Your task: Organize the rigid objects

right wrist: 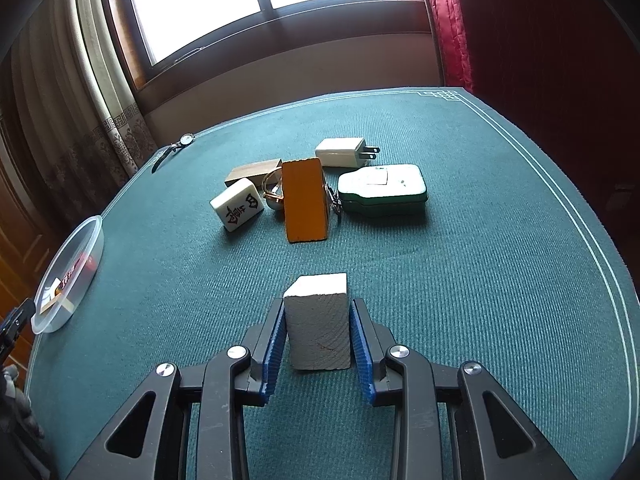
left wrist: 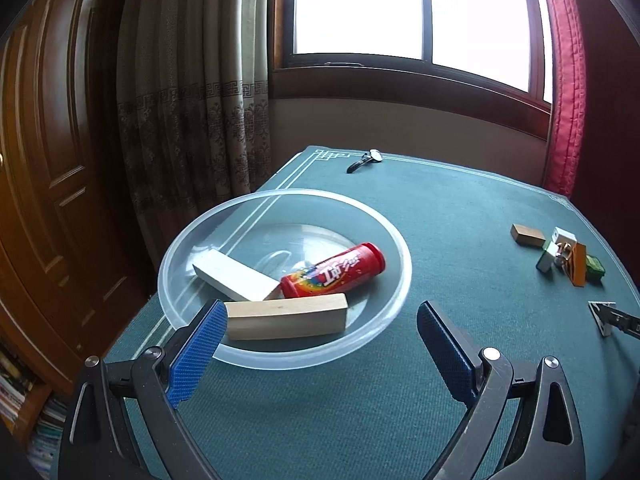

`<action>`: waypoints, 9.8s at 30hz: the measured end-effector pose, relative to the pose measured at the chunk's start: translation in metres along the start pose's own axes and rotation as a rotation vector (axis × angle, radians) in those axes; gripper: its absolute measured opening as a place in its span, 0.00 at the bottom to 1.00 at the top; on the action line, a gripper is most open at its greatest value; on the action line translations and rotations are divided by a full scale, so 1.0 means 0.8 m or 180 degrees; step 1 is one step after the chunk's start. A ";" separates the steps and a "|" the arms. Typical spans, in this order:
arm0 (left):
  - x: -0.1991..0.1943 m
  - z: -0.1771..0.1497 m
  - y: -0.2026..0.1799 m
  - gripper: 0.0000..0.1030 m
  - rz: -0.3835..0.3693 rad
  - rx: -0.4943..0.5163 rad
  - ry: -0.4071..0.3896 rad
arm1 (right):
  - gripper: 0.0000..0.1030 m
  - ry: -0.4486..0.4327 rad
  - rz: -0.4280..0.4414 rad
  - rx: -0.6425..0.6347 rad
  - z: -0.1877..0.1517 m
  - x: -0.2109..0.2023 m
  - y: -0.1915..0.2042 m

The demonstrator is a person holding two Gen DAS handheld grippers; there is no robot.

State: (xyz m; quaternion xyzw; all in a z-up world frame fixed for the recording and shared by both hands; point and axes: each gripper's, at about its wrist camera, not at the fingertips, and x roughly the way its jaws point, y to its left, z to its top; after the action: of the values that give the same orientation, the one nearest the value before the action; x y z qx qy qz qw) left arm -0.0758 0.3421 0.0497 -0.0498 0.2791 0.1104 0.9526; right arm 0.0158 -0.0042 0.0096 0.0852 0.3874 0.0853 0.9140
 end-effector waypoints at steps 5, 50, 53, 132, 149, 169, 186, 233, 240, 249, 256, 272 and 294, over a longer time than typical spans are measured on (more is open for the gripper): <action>-0.003 -0.015 -0.034 0.94 -0.0285 0.0138 0.0091 | 0.32 0.0035 -0.0078 -0.0046 0.000 0.002 0.004; 0.000 -0.031 0.058 0.94 -0.0407 -0.0832 0.0173 | 0.31 0.0476 0.1083 -0.1269 0.037 0.035 0.332; 0.005 -0.032 0.062 0.94 -0.0425 -0.0891 0.0218 | 0.31 0.0536 0.1031 -0.1475 0.036 0.038 0.349; 0.028 -0.040 0.066 0.94 -0.0428 -0.1062 0.0526 | 0.47 0.0584 0.0653 -0.0592 0.025 0.065 0.229; 0.030 -0.037 0.052 0.94 -0.0195 -0.0888 0.0598 | 0.47 0.0303 0.0093 0.0148 0.034 0.040 0.065; 0.030 -0.037 0.026 0.94 -0.0135 -0.0654 0.0671 | 0.34 0.0082 -0.0205 -0.0009 0.083 0.077 0.035; 0.038 -0.036 -0.041 0.94 -0.0394 -0.0203 0.0875 | 0.41 0.0034 -0.0095 -0.0040 0.104 0.091 0.021; 0.159 0.062 -0.310 0.52 -0.1635 0.0751 0.1001 | 0.33 0.0091 0.0215 -0.0150 0.034 0.026 0.005; 0.177 0.065 -0.331 0.34 -0.1630 0.0836 0.1012 | 0.33 0.0091 0.0213 -0.0150 0.034 0.026 0.005; 0.173 0.061 -0.323 0.23 -0.1534 0.0776 0.0918 | 0.33 0.0091 0.0216 -0.0147 0.034 0.026 0.005; 0.152 0.050 -0.304 0.23 -0.1454 0.0656 0.0887 | 0.37 0.0080 0.0253 -0.0092 0.034 0.026 0.005; 0.100 0.045 -0.261 0.23 -0.1348 0.0532 0.0671 | 0.46 0.0025 0.0206 0.0046 0.036 0.026 0.003; 0.151 0.046 -0.296 0.23 -0.1504 0.0582 0.0910 | 0.48 0.0027 0.0213 0.0047 0.036 0.026 0.003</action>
State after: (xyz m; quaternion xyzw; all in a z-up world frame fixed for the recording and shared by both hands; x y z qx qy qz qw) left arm 0.0987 0.1404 0.0232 -0.0425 0.4000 -0.1483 0.9034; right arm 0.0509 0.0004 0.0154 0.1044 0.3889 0.1134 0.9083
